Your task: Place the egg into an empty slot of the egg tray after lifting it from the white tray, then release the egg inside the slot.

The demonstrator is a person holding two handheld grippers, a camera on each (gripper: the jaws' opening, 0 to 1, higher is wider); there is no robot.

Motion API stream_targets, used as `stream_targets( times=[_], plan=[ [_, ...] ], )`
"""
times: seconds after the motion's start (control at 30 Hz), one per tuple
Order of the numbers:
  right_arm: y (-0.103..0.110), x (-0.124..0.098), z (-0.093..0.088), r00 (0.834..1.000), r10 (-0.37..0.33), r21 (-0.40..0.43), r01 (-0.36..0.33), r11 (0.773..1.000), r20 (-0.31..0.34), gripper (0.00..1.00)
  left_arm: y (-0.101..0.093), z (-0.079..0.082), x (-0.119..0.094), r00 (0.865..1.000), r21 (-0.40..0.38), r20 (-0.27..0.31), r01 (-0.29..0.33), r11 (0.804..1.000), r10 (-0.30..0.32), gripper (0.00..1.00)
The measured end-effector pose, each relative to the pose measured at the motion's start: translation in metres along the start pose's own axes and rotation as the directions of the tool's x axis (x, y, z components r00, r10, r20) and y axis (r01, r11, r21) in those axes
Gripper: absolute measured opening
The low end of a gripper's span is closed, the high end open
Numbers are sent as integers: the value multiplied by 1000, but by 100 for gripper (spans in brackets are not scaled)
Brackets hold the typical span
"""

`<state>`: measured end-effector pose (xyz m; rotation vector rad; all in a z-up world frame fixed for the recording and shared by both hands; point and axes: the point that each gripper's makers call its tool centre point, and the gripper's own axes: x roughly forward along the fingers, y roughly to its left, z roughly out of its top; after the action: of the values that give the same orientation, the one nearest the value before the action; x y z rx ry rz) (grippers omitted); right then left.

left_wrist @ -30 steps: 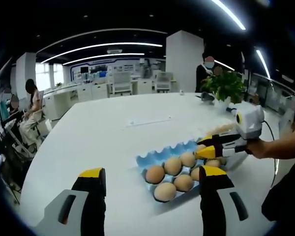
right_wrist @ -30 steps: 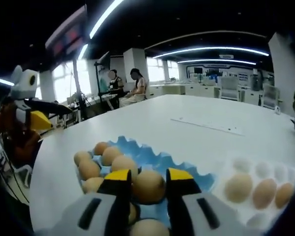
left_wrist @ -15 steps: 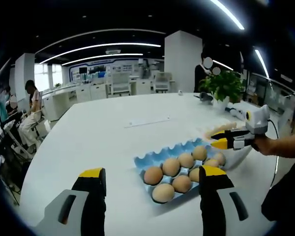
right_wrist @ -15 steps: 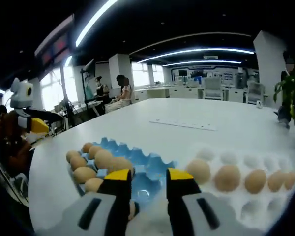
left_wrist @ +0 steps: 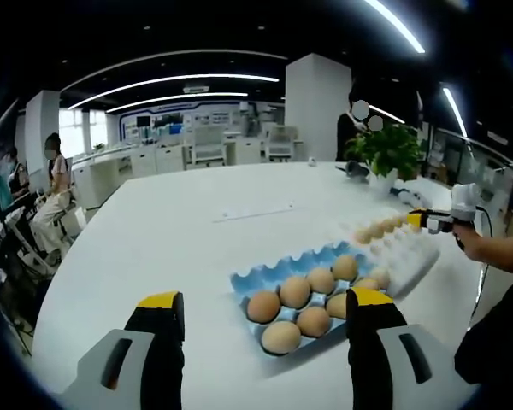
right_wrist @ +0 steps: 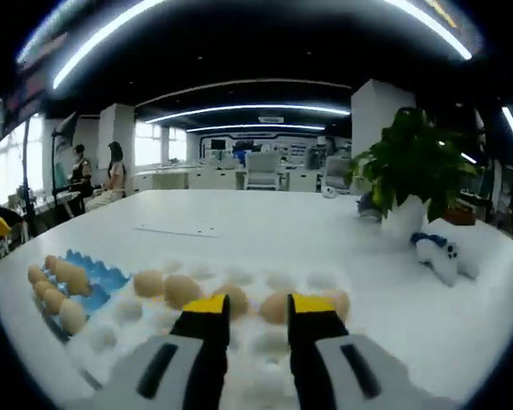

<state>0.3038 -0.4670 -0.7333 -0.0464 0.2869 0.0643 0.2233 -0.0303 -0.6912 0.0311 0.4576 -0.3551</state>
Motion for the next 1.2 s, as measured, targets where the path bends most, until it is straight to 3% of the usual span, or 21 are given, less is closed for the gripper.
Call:
stream_targets(
  times=[0.23, 0.47, 0.63, 0.83, 1.1, 1.2],
  plan=[
    [-37, -2, -17, 995, -90, -6, 90, 996, -45, 26, -1, 0, 1, 1000, -1, -4, 2, 1000, -2, 78],
    [-39, 11, -42, 989, -71, 41, 77, 996, -126, 27, -1, 1, 1, 1000, -1, -5, 1, 1000, -1, 78],
    [-45, 14, -40, 993, -65, 53, 70, 996, -97, 26, 0, 3, 2, 1000, 2, -3, -2, 1000, 2, 79],
    [-44, 11, -38, 992, -69, 72, 77, 994, -110, 25, -1, 2, 2, 1000, 14, -9, 1, 1000, -1, 79],
    [-41, 0, -15, 996, -64, 65, 68, 996, -55, 25, 0, -1, 2, 1000, -2, -11, 5, 1000, -5, 83],
    [-29, -4, -4, 999, -39, 71, 42, 997, -31, 25, -1, -1, 4, 1000, 9, -17, 11, 1000, -11, 84]
  ],
)
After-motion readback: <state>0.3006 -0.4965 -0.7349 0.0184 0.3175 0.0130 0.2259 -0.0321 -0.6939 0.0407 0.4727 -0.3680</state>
